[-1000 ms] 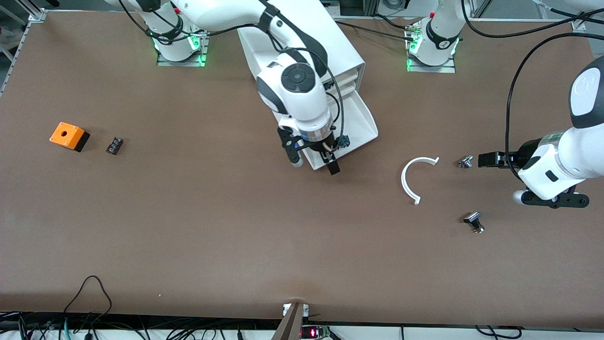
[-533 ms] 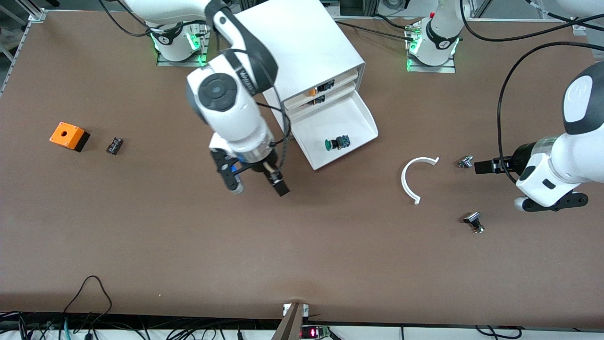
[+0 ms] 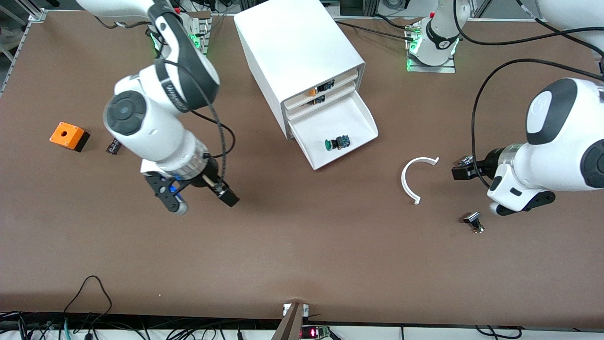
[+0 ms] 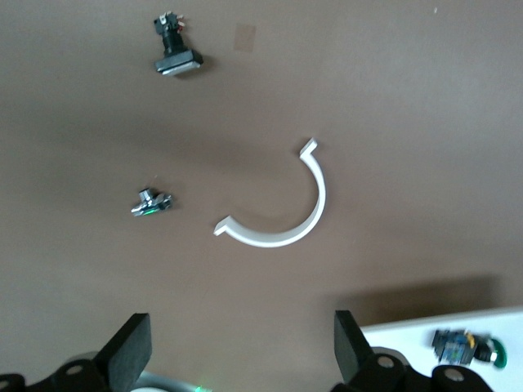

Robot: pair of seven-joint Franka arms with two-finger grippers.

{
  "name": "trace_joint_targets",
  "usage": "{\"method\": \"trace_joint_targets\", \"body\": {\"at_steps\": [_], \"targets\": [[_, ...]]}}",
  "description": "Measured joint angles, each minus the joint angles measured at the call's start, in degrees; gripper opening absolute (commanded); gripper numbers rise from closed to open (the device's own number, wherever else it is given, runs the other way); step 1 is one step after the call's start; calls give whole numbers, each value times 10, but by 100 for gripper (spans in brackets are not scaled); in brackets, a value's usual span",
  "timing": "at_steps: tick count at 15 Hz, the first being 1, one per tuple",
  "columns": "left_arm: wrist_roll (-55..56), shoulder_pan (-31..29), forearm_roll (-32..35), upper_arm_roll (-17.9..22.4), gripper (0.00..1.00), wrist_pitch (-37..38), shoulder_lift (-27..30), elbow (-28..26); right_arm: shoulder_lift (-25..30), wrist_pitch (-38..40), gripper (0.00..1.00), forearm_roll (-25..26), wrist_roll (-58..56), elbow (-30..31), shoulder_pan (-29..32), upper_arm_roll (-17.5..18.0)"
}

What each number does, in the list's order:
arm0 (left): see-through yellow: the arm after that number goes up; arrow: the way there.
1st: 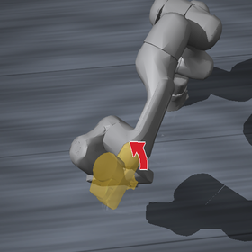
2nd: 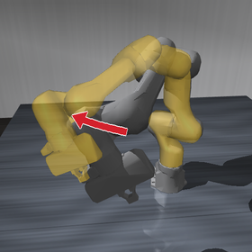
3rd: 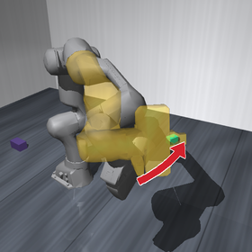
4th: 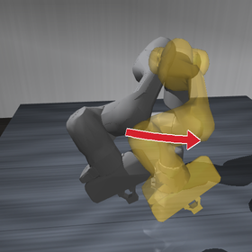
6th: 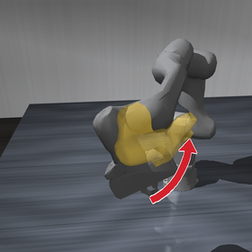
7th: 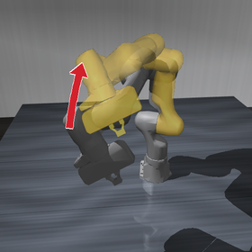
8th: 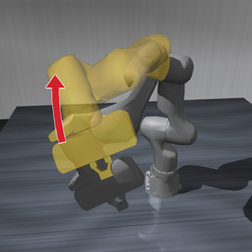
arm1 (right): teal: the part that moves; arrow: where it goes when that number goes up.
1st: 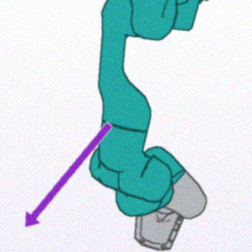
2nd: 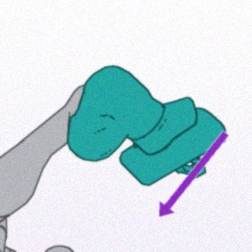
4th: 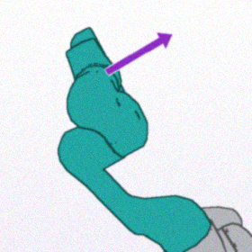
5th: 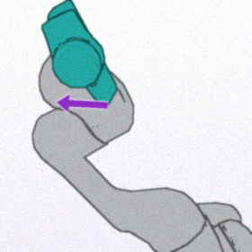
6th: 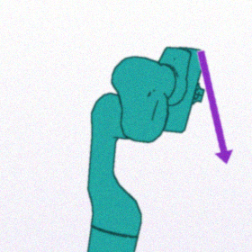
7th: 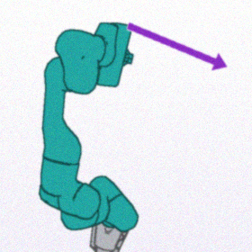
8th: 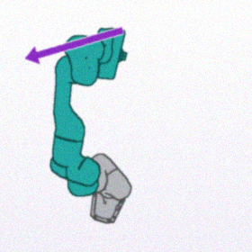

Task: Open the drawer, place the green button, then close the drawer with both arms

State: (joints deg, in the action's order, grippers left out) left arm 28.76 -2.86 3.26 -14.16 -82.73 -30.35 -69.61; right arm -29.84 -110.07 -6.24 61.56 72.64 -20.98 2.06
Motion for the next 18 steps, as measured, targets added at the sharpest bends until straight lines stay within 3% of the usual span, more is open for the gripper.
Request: {"method": "trace_joint_targets", "body": {"at_steps": [5, 9, 12, 16, 18], "targets": [[100, 42, 0, -2, 95, -186, -8, -103, 43, 72, 100, 0, -168, 14, 55, -10], [153, 76, 0, -3, 94, -286, -12, -184, 75, 108, 100, 6, -304, 34, 141, 24], [207, 99, 0, -5, 94, -355, -10, -245, 121, 113, 100, 40, -378, 80, 175, 38], [255, 151, 0, -12, 93, -388, -9, -286, 202, 117, 100, 68, -444, 154, 203, 57], [263, 164, 0, -24, 88, -388, -8, -298, 243, 118, 100, 79, -461, 188, 204, 59]]}}
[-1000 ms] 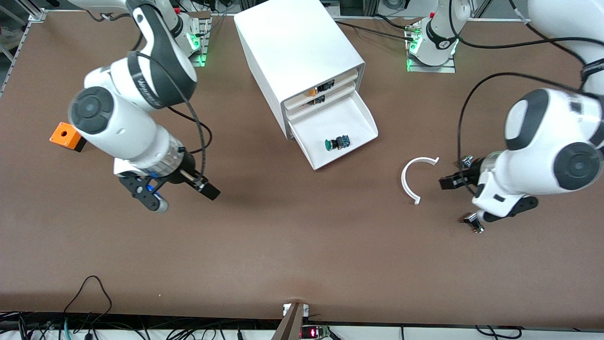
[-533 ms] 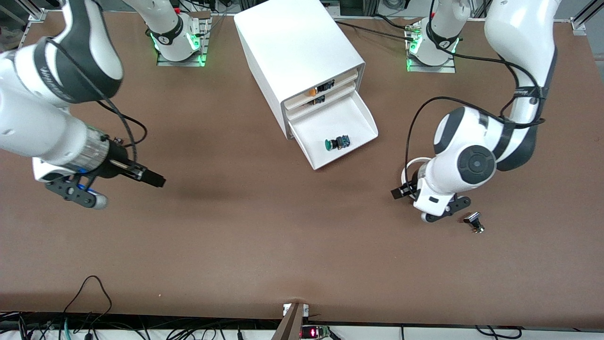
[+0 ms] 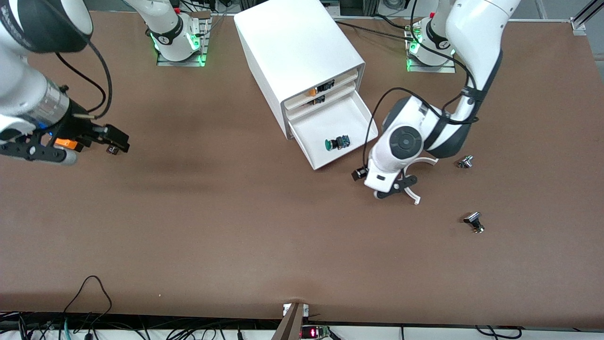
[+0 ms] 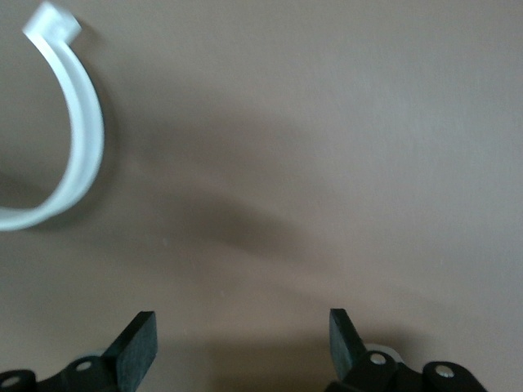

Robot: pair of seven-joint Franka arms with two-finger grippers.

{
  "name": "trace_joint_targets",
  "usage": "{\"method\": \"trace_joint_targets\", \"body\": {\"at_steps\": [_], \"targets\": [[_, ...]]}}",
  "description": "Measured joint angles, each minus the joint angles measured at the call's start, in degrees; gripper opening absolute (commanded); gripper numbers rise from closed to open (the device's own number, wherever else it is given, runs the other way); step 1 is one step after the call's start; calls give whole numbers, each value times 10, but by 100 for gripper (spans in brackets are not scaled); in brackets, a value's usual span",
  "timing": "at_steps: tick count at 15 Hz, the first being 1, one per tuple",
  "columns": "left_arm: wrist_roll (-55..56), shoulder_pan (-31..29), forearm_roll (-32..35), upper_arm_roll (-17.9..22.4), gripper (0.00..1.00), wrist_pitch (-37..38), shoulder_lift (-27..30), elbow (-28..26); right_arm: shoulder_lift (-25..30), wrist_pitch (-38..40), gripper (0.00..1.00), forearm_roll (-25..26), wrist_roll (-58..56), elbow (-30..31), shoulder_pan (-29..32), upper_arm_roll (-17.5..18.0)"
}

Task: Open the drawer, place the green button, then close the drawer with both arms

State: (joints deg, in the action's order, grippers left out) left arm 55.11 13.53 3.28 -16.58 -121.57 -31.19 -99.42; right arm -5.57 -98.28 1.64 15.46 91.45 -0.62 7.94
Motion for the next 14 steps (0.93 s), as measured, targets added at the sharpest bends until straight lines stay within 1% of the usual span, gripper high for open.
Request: {"method": "trace_joint_targets", "body": {"at_steps": [2, 3, 6, 8, 9, 10, 12, 13, 14], "targets": [[9, 7, 0, -11, 87, -5, 1, -17, 35, 0, 100, 2, -19, 30, 6, 0], [11, 9, 0, -13, 87, -18, 1, -28, 50, 0, 100, 2, -26, 44, 10, 0], [12, 10, 0, -14, 89, -100, 1, -74, 85, 1, 100, 2, -31, 76, 16, 0], [12, 10, 0, -14, 89, -136, 1, -95, 93, 8, 100, 2, -31, 83, 16, 0], [12, 9, 0, -16, 89, -140, 1, -100, 93, 15, 100, 2, -31, 83, 17, 0], [12, 9, 0, -19, 93, -141, 2, -102, 93, 18, 100, 2, -31, 83, 17, 0], [26, 8, 0, -33, 94, -141, 4, -106, 93, 19, 100, 2, -31, 83, 18, 0], [39, 8, 0, -40, 95, -141, 7, -111, 93, 19, 100, -1, -32, 83, 18, -2], [52, 8, 0, -47, 97, -141, 11, -118, 93, 19, 100, -11, -39, 83, 18, -6]]}}
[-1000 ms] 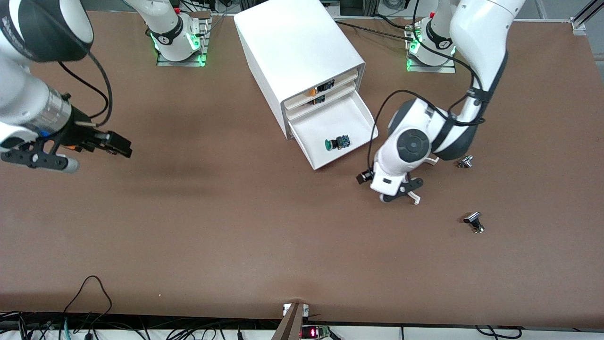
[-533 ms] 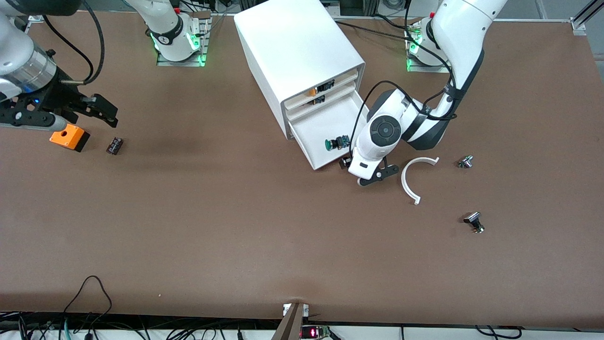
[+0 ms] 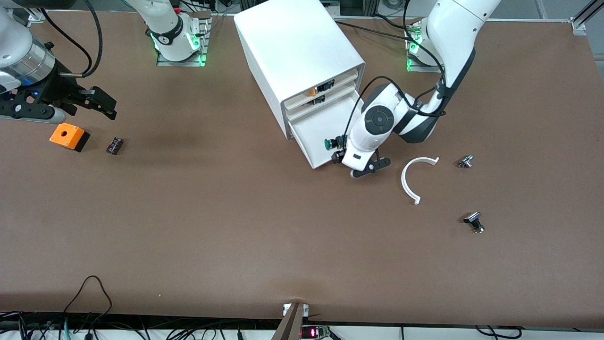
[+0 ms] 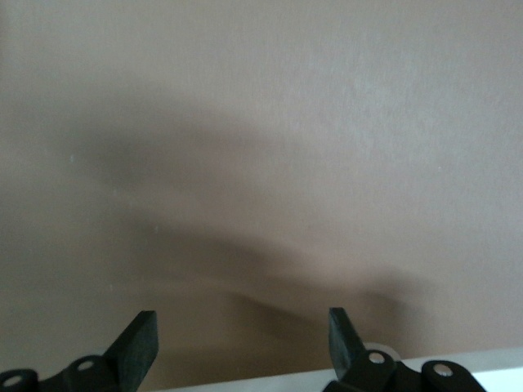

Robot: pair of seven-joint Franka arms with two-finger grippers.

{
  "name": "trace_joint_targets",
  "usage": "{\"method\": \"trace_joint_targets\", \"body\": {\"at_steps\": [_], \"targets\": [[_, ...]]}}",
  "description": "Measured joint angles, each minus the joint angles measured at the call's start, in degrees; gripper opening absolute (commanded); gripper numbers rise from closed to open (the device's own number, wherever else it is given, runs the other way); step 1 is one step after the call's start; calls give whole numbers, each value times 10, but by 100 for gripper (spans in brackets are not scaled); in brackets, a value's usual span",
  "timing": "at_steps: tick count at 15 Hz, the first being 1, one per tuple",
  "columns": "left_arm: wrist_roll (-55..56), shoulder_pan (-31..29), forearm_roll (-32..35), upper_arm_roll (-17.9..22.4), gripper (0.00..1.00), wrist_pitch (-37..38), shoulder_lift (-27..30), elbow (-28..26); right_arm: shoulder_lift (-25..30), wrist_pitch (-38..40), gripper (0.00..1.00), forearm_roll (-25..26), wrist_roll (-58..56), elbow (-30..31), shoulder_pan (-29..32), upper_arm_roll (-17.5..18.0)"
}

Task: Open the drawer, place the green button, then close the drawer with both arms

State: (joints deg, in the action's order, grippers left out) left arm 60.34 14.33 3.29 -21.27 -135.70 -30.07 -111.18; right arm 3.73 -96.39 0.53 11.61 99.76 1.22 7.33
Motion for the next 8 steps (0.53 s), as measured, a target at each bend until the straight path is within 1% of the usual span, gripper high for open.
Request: {"method": "trace_joint_targets", "body": {"at_steps": [2, 4, 8], "targets": [[29, 0, 0, -16, 97, 0, 6, -15, 0, 0, 100, -22, -31, -1, 1, -17], [50, 0, 0, -32, 98, 0, 7, -26, 1, -1, 100, -26, -49, -3, 2, -27], [68, 0, 0, -62, 98, 0, 7, -39, 1, -1, 100, -21, -50, -8, 1, -25]]}}
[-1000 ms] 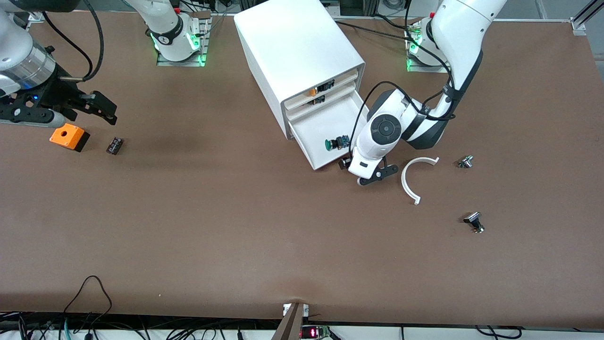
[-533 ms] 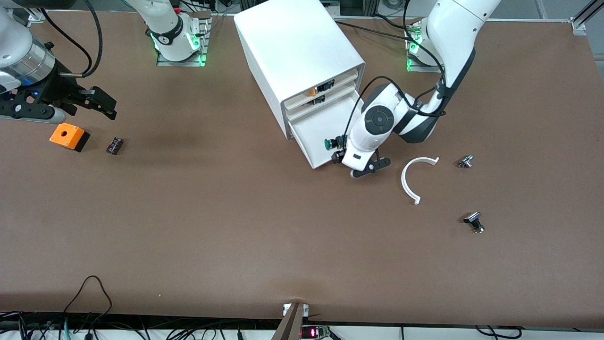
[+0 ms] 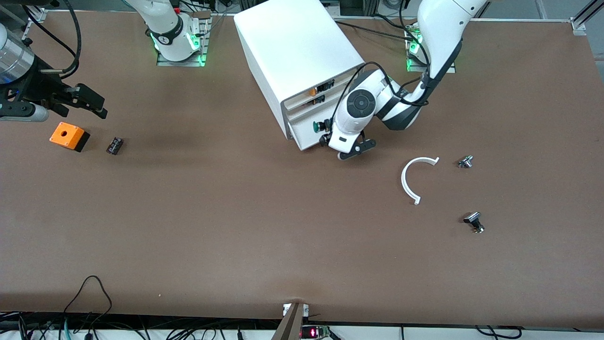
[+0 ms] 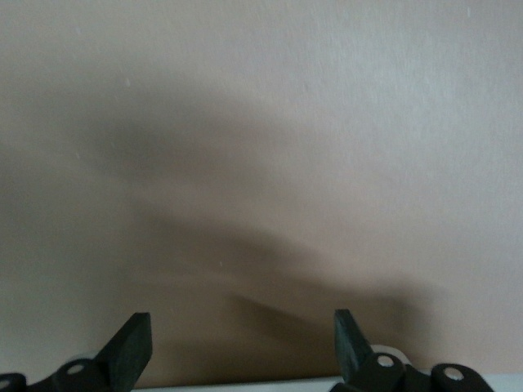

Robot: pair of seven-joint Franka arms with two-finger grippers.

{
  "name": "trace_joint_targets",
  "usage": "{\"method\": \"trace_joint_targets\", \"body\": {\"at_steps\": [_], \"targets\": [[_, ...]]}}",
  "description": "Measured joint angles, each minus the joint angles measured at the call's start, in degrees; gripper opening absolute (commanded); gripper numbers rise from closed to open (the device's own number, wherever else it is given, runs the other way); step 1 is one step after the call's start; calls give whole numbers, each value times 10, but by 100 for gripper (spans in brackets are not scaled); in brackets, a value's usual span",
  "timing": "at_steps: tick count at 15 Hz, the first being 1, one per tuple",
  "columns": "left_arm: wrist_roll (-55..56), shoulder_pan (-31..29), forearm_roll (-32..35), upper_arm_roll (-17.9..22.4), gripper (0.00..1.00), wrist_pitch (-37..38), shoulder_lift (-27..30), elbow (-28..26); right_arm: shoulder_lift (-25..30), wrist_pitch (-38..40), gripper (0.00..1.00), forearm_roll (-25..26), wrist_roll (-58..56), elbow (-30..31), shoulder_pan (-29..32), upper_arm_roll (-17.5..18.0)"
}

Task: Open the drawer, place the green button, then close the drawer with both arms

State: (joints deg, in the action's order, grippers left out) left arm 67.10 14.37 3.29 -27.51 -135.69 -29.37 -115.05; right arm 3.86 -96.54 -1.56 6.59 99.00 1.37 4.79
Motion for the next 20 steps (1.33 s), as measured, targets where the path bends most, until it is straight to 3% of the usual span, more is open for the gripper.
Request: {"method": "trace_joint_targets", "body": {"at_steps": [8, 20], "targets": [[49, 0, 0, -43, 99, 1, 0, -20, -5, -1, 100, 3, 0, -11, -17, -10], [84, -1, 0, -68, 99, 1, 0, -27, -6, -2, 100, 3, -1, -16, -20, -13]]}}
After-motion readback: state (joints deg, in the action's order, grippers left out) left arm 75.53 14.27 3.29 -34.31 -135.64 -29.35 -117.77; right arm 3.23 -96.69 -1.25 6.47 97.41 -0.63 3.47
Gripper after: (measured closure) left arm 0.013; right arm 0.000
